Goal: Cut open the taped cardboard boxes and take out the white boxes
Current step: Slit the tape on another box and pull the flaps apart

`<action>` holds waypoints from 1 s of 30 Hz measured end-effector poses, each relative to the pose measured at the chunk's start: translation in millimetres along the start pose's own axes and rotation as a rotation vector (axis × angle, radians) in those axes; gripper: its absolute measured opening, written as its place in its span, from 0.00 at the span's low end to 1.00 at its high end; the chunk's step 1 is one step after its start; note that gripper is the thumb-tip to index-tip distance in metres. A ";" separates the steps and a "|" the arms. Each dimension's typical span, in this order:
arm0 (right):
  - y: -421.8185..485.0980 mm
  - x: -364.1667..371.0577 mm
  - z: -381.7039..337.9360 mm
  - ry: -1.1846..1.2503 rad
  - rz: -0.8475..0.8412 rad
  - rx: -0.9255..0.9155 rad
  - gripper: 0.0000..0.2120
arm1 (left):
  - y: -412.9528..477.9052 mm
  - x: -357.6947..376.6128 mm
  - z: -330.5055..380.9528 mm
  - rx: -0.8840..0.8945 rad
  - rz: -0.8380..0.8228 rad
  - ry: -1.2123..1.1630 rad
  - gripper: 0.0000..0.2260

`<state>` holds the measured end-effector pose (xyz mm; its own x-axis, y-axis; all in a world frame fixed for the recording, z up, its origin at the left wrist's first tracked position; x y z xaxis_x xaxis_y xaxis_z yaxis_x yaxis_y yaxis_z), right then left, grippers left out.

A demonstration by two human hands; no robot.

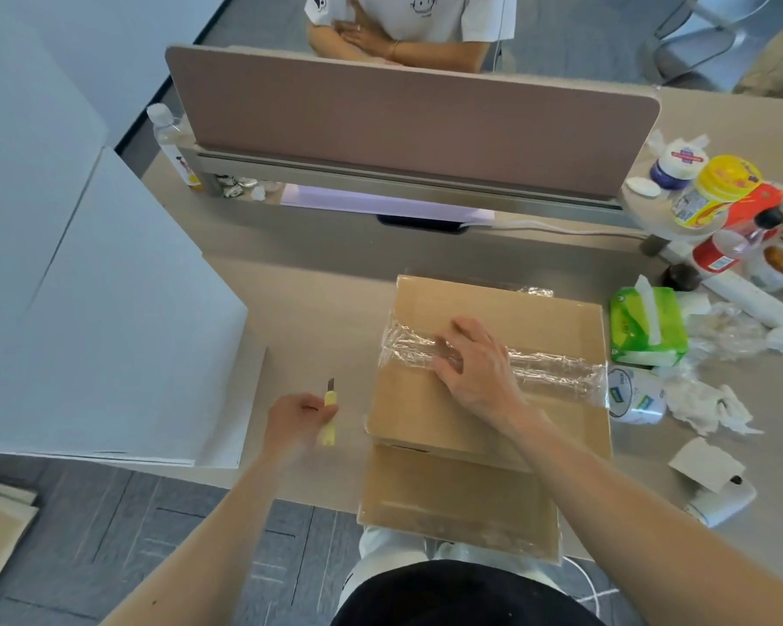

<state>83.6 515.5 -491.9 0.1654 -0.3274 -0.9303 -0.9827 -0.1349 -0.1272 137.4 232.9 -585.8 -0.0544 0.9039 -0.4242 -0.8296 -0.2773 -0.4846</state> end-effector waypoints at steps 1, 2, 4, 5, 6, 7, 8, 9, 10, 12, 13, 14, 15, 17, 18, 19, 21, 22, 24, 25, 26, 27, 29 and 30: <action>0.0 -3.8 -2.1 0.050 0.048 0.028 0.16 | -0.6 -0.9 17.8 0.049 -0.001 -0.088 0.05; -0.3 -5.7 -4.7 0.102 0.086 0.051 0.13 | -2.0 -1.1 35.5 0.090 -0.013 -0.169 0.04; -1.4 -6.6 -12.7 0.241 0.104 0.077 0.07 | -7.7 0.6 68.5 0.168 -0.062 -0.309 0.03; -2.5 -6.6 -17.7 0.321 0.079 0.085 0.07 | -11.5 3.0 82.5 0.189 -0.093 -0.368 0.03; -3.4 -7.1 -23.5 0.392 0.053 0.086 0.10 | -15.2 6.6 94.7 0.192 -0.132 -0.425 0.04; -5.1 -7.7 -30.5 0.464 0.024 0.084 0.12 | -19.0 11.4 105.5 0.195 -0.179 -0.469 0.05; -6.7 -7.0 -36.1 0.548 -0.011 0.092 0.13 | -22.3 18.0 114.4 0.192 -0.230 -0.513 0.05; -8.3 -5.0 -40.8 0.643 -0.049 0.107 0.13 | -25.6 24.3 121.8 0.192 -0.279 -0.546 0.05; -10.0 -2.5 -44.5 0.746 -0.096 0.132 0.11 | -28.0 30.2 127.4 0.189 -0.326 -0.580 0.05; -14.2 2.7 -50.8 0.945 -0.198 0.176 0.11 | -33.6 40.3 136.3 0.179 -0.412 -0.623 0.07; -16.0 5.2 -52.6 1.029 -0.235 0.190 0.12 | -35.9 44.5 139.3 0.169 -0.445 -0.641 0.09; -17.7 7.0 -53.3 1.109 -0.257 0.203 0.12 | -37.8 47.8 141.8 0.152 -0.467 -0.660 0.11; -19.5 6.9 -53.4 1.170 -0.263 0.216 0.12 | -37.8 50.6 142.6 0.135 -0.478 -0.670 0.12; -21.1 8.5 -52.7 1.273 -0.262 0.256 0.13 | -37.7 55.1 143.9 0.108 -0.490 -0.687 0.13; -22.0 9.1 -52.5 1.322 -0.266 0.279 0.14 | -37.6 57.6 144.1 0.102 -0.497 -0.689 0.13; -22.8 9.0 -52.2 1.362 -0.267 0.299 0.14 | -37.8 59.9 144.5 0.106 -0.505 -0.672 0.14; -23.1 5.6 -50.9 1.427 -0.233 0.336 0.12 | -39.1 62.4 148.5 0.140 -0.505 -0.594 0.13; -22.2 3.8 -48.9 1.430 -0.206 0.353 0.10 | -39.0 61.4 152.0 0.170 -0.495 -0.551 0.11; -18.3 1.2 -41.1 1.368 -0.140 0.373 0.07 | -30.7 54.2 157.8 0.269 -0.418 -0.454 0.06; -15.3 -1.7 -35.2 1.306 -0.099 0.376 0.06 | -22.3 48.5 159.4 0.334 -0.347 -0.378 0.05; -11.9 -5.4 -28.0 1.219 -0.058 0.370 0.06 | -12.6 42.9 158.2 0.388 -0.270 -0.280 0.07; -7.9 -9.8 -20.3 1.096 -0.019 0.348 0.06 | -3.8 39.1 156.0 0.429 -0.223 -0.169 0.12; 0.5 -19.5 -10.7 0.736 0.023 0.234 0.06 | 12.0 41.9 144.5 0.461 -0.272 0.097 0.28; 4.8 -21.8 -9.0 0.544 0.038 0.158 0.05 | 17.6 46.4 136.9 0.461 -0.337 0.220 0.34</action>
<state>76.1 513.5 -469.1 0.1080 -0.7699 -0.6290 -0.9824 0.0144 -0.1864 44.2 314.5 -509.3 0.3285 0.8153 -0.4768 -0.9387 0.2263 -0.2599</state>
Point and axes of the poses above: each hand's wrist, its own y-axis towards the middle knuckle, its own x-axis out of the palm, z = x × y, the point moved 5 cm from there along y, towards the middle knuckle, and after that the axes turned 15 degrees about -y, right-handed, at the moved point
